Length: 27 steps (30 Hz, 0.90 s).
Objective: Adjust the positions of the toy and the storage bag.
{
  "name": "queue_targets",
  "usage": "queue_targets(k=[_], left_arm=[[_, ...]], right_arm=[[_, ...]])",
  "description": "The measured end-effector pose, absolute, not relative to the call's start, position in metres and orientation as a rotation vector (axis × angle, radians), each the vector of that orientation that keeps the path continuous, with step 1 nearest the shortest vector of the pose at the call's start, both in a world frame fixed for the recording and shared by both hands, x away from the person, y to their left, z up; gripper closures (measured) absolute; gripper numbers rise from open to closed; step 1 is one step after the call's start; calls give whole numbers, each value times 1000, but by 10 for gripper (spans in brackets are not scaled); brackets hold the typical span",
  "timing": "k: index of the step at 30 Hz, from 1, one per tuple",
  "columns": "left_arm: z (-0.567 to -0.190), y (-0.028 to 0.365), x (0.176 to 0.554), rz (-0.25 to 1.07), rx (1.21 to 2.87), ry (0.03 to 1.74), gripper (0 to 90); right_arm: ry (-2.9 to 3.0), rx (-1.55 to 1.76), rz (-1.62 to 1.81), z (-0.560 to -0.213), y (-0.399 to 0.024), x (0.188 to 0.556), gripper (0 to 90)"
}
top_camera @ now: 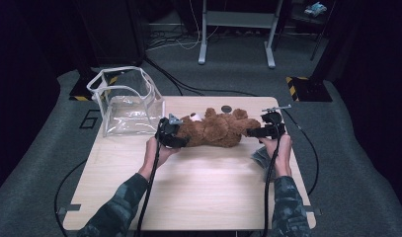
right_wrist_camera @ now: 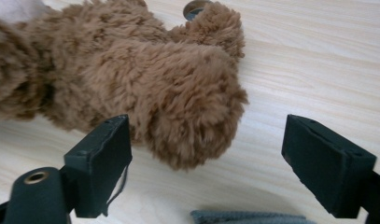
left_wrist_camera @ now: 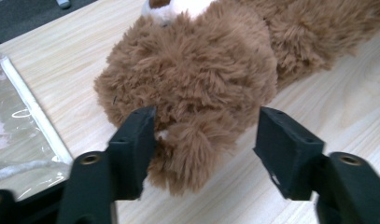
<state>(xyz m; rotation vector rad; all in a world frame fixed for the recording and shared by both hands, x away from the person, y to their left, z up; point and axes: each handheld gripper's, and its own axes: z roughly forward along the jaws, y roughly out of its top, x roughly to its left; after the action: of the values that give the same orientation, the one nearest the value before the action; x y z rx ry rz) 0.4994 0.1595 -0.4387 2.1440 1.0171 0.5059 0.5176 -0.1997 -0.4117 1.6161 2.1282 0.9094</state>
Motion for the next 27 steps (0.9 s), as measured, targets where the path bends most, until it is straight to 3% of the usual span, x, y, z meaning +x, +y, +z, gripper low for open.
queue_targets(k=[2, 3, 5, 6, 8, 13, 18, 27], left_arm=[[-441, 160, 500, 494, 2152, 1020, 496], [-443, 161, 500, 509, 2156, 1032, 535], [-446, 162, 499, 534, 2162, 1032, 603], [-446, 162, 499, 534, 2162, 1032, 637], [-450, 162, 499, 528, 2166, 1022, 681], [-454, 160, 500, 542, 2171, 1019, 793], [-454, 160, 500, 561, 2162, 1001, 848], [-448, 161, 499, 619, 2136, 961, 859]], right_arm=[[2133, 1601, 906, -413, -200, 519, 237], [2134, 1590, 920, -413, -198, 521, 345], [2140, 1575, 915, -412, -196, 522, 443], [2140, 1575, 915, -412, -196, 522, 443], [2151, 1562, 912, -412, -194, 523, 538], [2172, 1576, 898, -412, -191, 523, 660], [2172, 1542, 894, -414, -188, 523, 727], [2117, 1480, 901, -398, -186, 518, 754]])
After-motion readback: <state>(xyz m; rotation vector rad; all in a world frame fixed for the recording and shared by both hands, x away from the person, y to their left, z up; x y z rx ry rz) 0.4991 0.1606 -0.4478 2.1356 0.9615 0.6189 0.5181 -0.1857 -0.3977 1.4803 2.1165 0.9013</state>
